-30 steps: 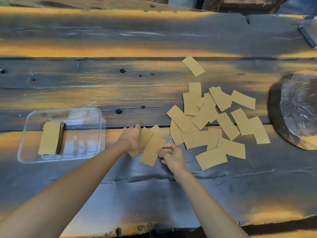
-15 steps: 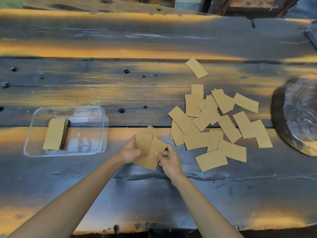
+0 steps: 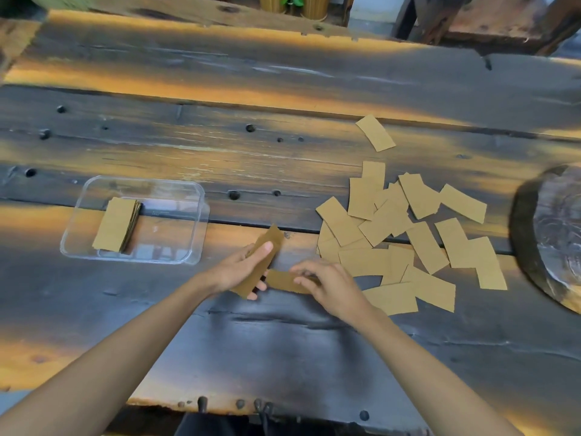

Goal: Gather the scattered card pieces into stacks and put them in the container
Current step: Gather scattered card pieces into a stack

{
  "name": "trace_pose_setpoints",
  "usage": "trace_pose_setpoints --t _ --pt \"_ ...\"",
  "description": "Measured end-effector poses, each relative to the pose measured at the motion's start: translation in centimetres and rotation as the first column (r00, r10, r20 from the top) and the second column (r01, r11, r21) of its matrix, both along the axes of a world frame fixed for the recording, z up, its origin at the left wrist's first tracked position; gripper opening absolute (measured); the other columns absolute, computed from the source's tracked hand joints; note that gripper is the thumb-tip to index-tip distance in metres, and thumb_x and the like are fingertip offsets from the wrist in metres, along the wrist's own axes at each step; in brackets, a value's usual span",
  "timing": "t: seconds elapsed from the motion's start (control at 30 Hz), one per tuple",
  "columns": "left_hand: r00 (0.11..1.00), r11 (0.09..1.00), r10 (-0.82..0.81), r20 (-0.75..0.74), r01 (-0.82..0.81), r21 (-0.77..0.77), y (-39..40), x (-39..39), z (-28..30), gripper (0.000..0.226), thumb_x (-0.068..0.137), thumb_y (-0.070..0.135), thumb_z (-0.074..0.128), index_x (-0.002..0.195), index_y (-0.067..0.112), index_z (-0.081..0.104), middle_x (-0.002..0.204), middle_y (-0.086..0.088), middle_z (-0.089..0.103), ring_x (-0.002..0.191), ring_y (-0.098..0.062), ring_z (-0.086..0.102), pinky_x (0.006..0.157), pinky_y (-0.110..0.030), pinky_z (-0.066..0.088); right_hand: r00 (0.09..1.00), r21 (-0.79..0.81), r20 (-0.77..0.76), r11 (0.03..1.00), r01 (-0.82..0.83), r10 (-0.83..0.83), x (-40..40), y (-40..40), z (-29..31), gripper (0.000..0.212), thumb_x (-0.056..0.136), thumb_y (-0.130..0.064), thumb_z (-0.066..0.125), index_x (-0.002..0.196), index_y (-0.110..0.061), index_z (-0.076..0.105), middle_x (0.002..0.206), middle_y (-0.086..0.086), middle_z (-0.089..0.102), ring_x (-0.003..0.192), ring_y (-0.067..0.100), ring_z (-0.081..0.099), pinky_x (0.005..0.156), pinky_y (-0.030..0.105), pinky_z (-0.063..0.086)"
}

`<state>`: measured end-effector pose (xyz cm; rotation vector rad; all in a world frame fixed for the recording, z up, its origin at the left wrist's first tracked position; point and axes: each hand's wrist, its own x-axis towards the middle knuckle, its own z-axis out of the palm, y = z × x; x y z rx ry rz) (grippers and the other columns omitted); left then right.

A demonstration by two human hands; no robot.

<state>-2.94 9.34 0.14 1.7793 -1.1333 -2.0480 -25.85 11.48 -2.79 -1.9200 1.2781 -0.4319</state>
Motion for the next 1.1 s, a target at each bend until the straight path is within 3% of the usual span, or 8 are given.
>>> trace_pose_setpoints --t 0.17,0.33,0.5,0.63,0.73,0.83,0.93,1.1 --pt "0.920 0.919 -0.389 -0.052 0.391 0.044 1.0 -0.6 0.2 0.041 0.083 0.034 0.077 0.115 0.016 0.058 0.089 0.003 0.060 0.084 -0.012 0.063 0.081 -0.038 0.060 0.965 -0.134 -0.024 0.956 -0.261 0.260 0.7 -0.8 0.8 0.022 0.091 -0.020 0.072 0.113 -0.021 0.071 0.095 -0.009 0.075 0.092 0.013 0.058 0.085 0.039 0.051" --pt "0.854 0.842 -0.515 0.072 0.520 -0.146 1.7 -1.8 -0.3 0.016 0.084 -0.001 0.058 0.093 0.012 0.057 0.080 -0.002 0.057 0.068 -0.008 0.055 0.059 -0.018 0.045 0.993 -0.238 -0.044 0.964 -0.117 0.109 2.6 0.3 1.2 0.059 0.082 -0.032 0.079 0.134 -0.025 0.053 0.125 -0.004 0.058 0.114 0.021 0.050 0.094 0.046 0.046" --pt "0.977 0.915 -0.207 0.054 0.213 -0.342 1.4 -1.0 -1.5 0.014 0.080 0.003 0.065 0.090 0.003 0.056 0.071 -0.002 0.054 0.064 -0.012 0.049 0.060 -0.028 0.036 0.907 0.059 0.129 0.917 0.395 -0.400 4.5 1.5 0.5 0.072 0.082 -0.042 0.074 0.144 -0.027 0.040 0.142 -0.006 0.044 0.131 0.010 0.040 0.107 0.030 0.033" --pt "0.998 0.915 0.005 0.068 0.023 -0.404 0.5 0.3 -1.7 0.009 0.076 -0.004 0.072 0.079 0.004 0.071 0.067 -0.006 0.063 0.062 -0.010 0.052 0.059 -0.025 0.040 0.714 0.352 0.358 0.795 0.493 -0.602 6.3 2.3 0.8 0.012 0.097 -0.028 0.064 0.107 -0.022 0.064 0.103 -0.009 0.069 0.097 0.002 0.061 0.083 0.020 0.044" --pt "0.994 0.912 0.069 0.081 -0.031 -0.408 0.7 0.7 -2.3 0.017 0.075 -0.005 0.071 0.081 0.010 0.075 0.075 -0.011 0.072 0.065 -0.010 0.057 0.063 -0.024 0.045 0.562 0.451 0.391 0.684 0.574 -0.729 8.1 2.4 1.4 0.021 0.101 -0.032 0.059 0.084 -0.020 0.064 0.076 -0.017 0.064 0.076 0.000 0.056 0.072 0.013 0.043" --pt "0.973 0.857 0.231 0.004 -0.201 -0.475 1.4 -0.3 -2.4 0.017 0.072 -0.007 0.058 0.079 0.007 0.066 0.070 -0.002 0.063 0.062 -0.006 0.051 0.059 -0.022 0.042 0.419 0.485 0.335 0.536 0.691 -0.844 10.2 1.7 0.7 0.035 0.100 -0.036 0.059 0.068 -0.023 0.051 0.060 -0.020 0.052 0.062 -0.001 0.045 0.062 0.016 0.038" --pt "0.876 0.699 0.457 -0.154 -0.460 -0.547 1.8 -1.6 -3.0 0.011 0.073 0.004 0.051 0.076 -0.004 0.058 0.065 -0.002 0.053 0.061 -0.004 0.047 0.058 -0.018 0.038 0.289 0.453 0.279 0.391 0.801 -0.916 12.1 1.1 -0.8 0.029 0.100 -0.038 0.057 0.080 -0.018 0.056 0.071 -0.013 0.057 0.068 0.005 0.050 0.064 0.019 0.042" --pt "0.766 0.572 0.631 -0.121 -0.565 -0.595 2.3 -3.1 -6.1 0.032 0.100 0.020 0.050 0.076 -0.002 0.053 0.062 -0.013 0.058 0.062 -0.012 0.053 0.065 -0.027 0.043 0.294 0.317 0.324 0.396 0.862 -0.899 13.0 1.4 -3.3 0.020 0.102 -0.006 0.040 0.105 -0.012 0.059 0.080 -0.014 0.065 0.077 -0.002 0.058 0.072 0.011 0.041"
